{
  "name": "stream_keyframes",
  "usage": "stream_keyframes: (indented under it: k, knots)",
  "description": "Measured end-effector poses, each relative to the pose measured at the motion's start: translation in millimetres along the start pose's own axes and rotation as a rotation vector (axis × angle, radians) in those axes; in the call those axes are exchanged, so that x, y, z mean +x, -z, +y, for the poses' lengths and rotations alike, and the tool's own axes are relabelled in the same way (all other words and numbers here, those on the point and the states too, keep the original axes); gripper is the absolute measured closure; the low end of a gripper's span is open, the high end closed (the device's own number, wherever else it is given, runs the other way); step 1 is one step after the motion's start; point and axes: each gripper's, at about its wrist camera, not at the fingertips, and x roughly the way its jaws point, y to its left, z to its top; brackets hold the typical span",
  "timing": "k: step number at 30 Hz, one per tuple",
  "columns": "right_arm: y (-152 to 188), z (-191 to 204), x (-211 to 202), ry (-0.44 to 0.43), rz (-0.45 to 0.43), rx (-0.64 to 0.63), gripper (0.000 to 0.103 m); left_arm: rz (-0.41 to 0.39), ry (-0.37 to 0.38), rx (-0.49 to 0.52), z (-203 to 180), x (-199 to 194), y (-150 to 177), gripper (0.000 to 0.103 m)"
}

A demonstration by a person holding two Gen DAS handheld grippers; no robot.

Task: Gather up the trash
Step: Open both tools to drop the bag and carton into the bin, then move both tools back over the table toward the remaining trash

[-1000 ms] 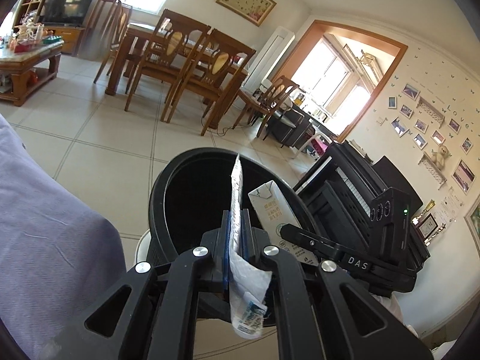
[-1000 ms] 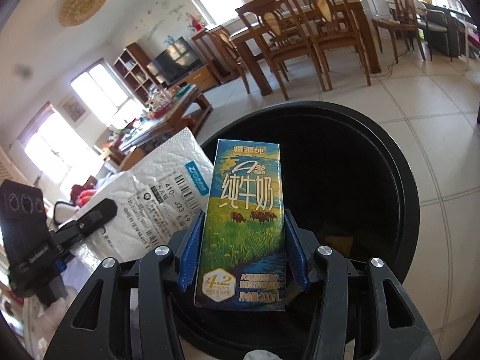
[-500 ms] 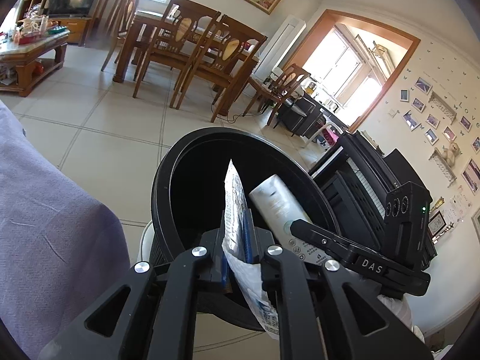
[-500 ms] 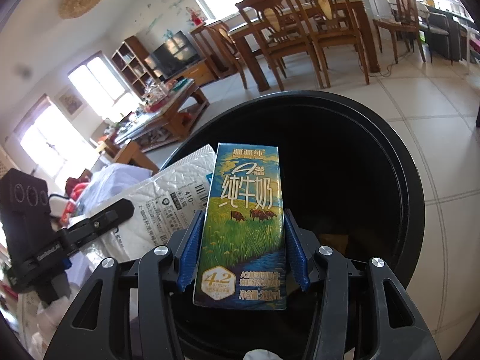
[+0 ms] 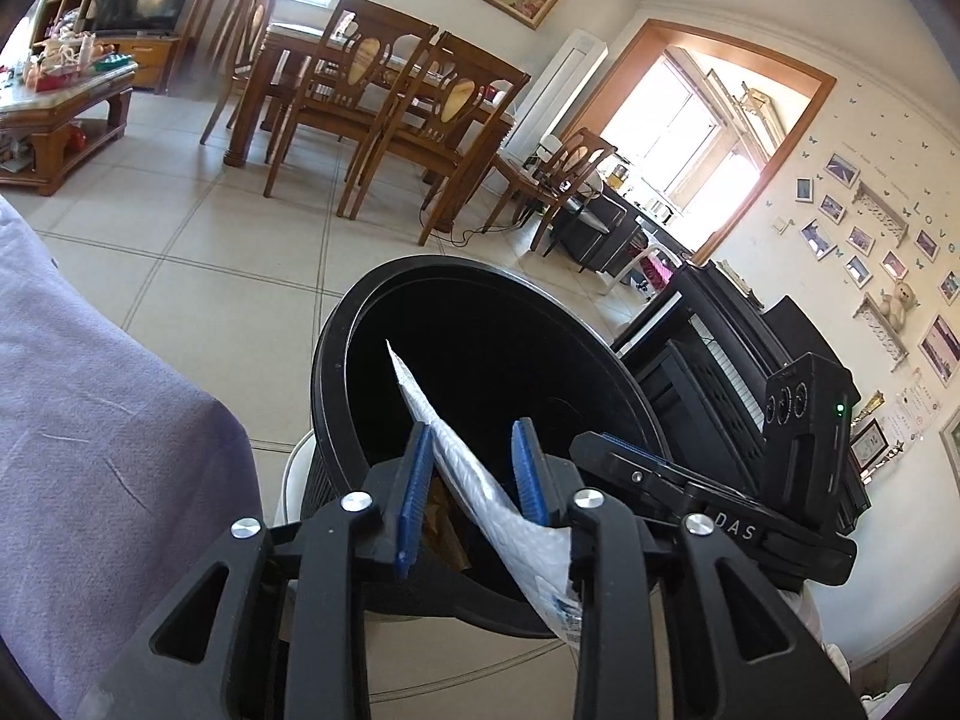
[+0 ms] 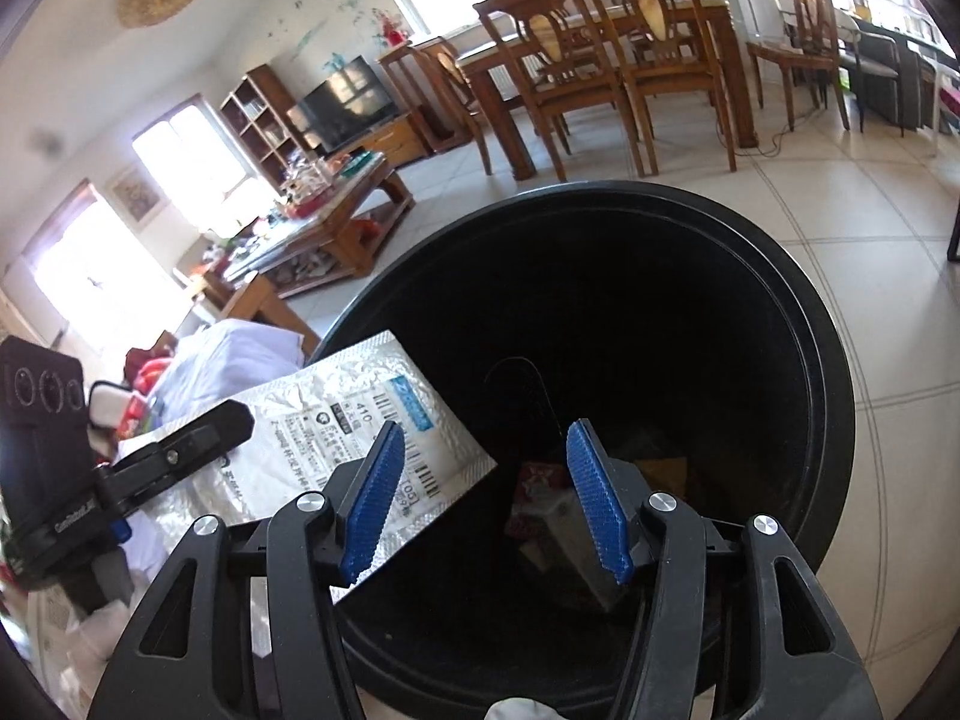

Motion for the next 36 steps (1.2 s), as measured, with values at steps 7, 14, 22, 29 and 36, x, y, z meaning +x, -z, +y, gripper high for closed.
stream_keyframes:
  k: [7, 14, 22, 29, 36]
  knots:
    - [-6.2, 14.5, -0.6, 0.011, -0.014, -0.024, 0.042, -0.015, 0.017, 0.019, -1.2, -11.8, 0.0, 0.052]
    - [-8.8, 37.9, 3.0, -0.002, -0.012, -0.063, 0.038, -0.052, 0.004, -0.003, 12.4, -38.2, 2.6, 0.035]
    - [-7.8, 90.1, 26.5, -0.051, 0.010, -0.143, 0.022, -0.142, -0.126, -0.031, 45.0, -98.7, 6.7, 0.008]
    - [4.5, 163.5, 54.3, -0.112, 0.033, -0.270, 0.022, -0.205, -0.251, -0.096, 91.9, -154.3, 14.3, 0.006]
    - [18.8, 241.7, 86.3, -0.192, 0.083, -0.369, 0.022, -0.238, -0.349, -0.161, 140.7, -203.0, 29.2, 0.006]
